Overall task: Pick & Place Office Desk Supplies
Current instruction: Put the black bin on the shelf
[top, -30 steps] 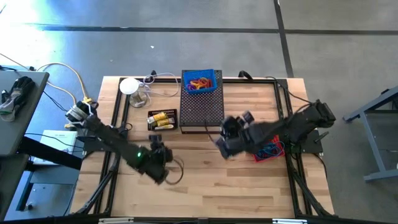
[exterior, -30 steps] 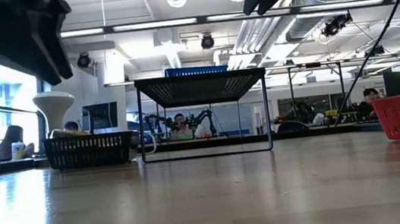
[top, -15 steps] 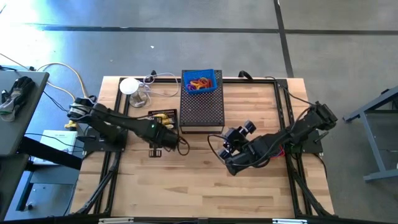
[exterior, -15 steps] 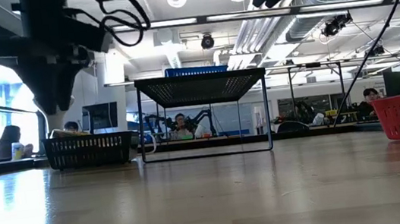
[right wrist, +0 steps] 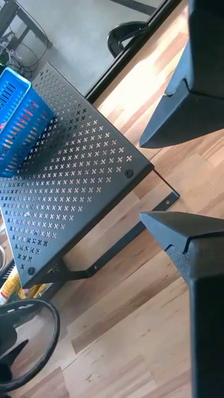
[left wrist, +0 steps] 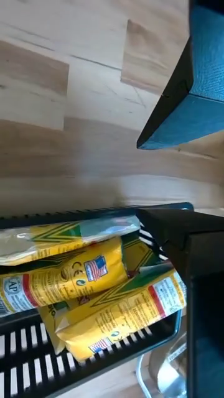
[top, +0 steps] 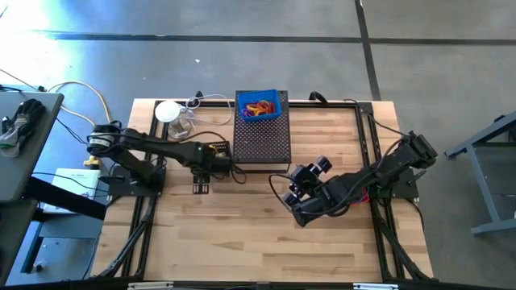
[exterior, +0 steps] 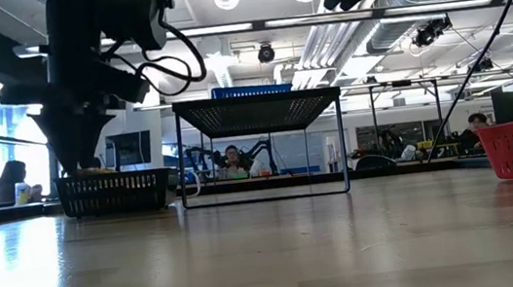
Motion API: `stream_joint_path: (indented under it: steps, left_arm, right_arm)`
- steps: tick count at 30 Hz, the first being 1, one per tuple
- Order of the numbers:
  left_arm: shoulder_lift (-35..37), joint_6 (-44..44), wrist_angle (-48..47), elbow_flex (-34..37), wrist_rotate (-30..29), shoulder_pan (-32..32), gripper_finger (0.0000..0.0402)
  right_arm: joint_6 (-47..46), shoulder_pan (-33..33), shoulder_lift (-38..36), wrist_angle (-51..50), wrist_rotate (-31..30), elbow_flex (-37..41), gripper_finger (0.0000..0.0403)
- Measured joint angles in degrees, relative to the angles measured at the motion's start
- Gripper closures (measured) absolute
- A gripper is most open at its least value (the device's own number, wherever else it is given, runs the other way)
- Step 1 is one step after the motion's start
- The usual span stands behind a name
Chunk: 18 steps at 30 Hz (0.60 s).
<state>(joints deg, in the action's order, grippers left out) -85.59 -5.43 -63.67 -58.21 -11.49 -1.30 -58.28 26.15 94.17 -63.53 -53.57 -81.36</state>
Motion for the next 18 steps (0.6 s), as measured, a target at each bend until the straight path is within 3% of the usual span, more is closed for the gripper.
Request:
stream_joint_path:
  steps: [18]
  left_arm:
    - [1.50, -0.48, 3.09, 1.83, -0.80, 3.82, 0.0248]
  right_arm:
    - [0.04, -0.02, 0.00, 0.99, 1.49, 0.00, 0.0239]
